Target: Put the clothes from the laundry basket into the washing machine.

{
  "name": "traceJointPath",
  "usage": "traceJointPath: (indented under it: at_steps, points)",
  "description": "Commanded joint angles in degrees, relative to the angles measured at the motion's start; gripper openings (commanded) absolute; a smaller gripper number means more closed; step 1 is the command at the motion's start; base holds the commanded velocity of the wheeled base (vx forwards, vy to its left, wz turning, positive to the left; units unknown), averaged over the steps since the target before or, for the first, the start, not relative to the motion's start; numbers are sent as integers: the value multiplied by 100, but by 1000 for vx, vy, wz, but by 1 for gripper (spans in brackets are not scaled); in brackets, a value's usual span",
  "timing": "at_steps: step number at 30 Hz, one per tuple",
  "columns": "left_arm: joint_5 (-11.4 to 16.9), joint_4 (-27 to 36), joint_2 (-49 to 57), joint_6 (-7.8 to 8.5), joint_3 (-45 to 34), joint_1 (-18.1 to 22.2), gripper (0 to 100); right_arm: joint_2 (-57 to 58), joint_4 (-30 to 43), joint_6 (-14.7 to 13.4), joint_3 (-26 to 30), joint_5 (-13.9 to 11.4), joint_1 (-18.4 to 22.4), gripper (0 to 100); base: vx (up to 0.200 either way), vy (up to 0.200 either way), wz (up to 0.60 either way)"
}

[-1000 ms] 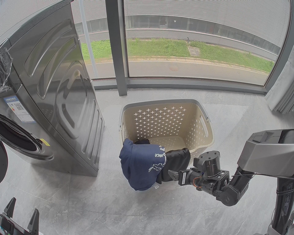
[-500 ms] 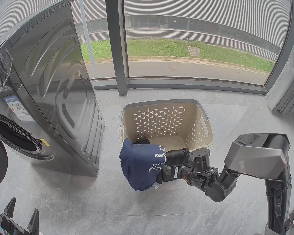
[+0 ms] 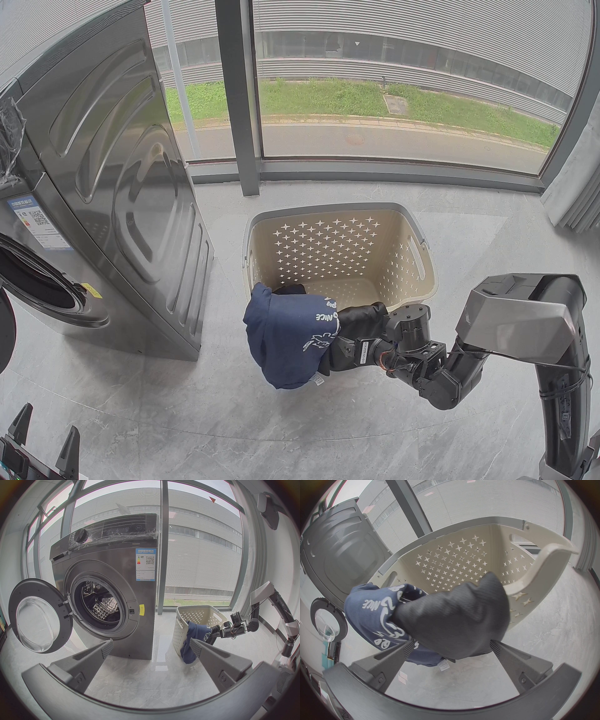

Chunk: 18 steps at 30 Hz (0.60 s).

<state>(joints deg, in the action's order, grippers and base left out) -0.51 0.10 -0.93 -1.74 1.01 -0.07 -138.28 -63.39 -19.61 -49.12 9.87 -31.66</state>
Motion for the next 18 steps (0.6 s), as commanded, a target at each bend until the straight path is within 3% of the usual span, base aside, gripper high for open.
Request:
traceJointPath:
  at_steps: [1,18]
  points:
    - [-2,-1,49,-1,-92,-1,100,47,-24,19,7,6,99,100,0,0,0]
    - [-2,-1,49,-1,-92,-1,100,-156,-51,37,-379,15,99,100,0,0,0]
